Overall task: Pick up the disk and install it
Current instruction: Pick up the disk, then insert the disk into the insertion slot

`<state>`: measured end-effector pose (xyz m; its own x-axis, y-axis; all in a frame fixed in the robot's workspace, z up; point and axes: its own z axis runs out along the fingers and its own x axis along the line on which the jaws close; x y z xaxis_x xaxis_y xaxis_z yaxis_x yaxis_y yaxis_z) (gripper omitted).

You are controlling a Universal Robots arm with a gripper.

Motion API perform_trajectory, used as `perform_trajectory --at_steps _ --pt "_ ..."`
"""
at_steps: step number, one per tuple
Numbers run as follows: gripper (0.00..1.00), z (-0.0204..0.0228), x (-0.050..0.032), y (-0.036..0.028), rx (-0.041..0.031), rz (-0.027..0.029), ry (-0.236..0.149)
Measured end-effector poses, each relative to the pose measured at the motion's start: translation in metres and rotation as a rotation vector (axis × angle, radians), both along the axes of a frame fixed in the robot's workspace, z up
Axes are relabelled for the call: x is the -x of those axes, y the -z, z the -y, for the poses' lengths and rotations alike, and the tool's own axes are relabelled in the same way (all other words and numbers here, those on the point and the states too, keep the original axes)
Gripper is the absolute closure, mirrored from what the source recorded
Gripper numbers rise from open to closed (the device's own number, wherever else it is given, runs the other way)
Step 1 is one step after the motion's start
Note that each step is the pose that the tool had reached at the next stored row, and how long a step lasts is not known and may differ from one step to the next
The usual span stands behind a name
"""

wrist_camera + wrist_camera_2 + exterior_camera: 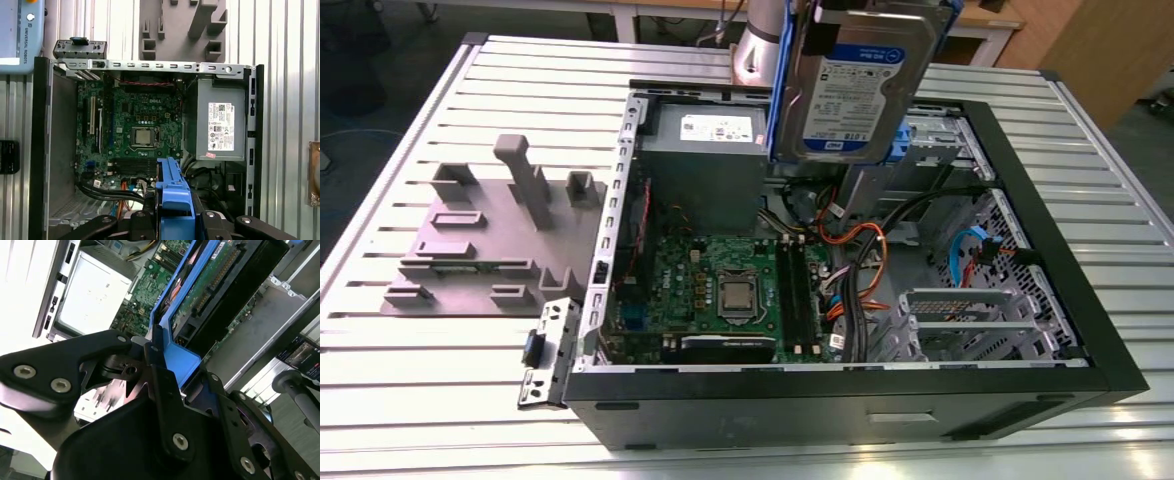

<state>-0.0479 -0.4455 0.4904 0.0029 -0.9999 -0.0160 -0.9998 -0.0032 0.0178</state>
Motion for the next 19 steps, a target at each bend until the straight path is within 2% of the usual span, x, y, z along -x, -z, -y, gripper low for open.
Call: perform_trajectory --at_steps 4,11,13,19 --pt "0.64 0.0052 0.0005 0.0002 0.0000 0.0000 0.000" --pt "0.64 0.0066 0.0005 0.0002 0.0001 -0.0001 0.000" --pt "0.64 0.0125 0.0005 0.0002 0.0001 -0.0001 0.000" --pt "0.64 0.0129 0.0005 0.0002 0.0001 -0.0001 0.000"
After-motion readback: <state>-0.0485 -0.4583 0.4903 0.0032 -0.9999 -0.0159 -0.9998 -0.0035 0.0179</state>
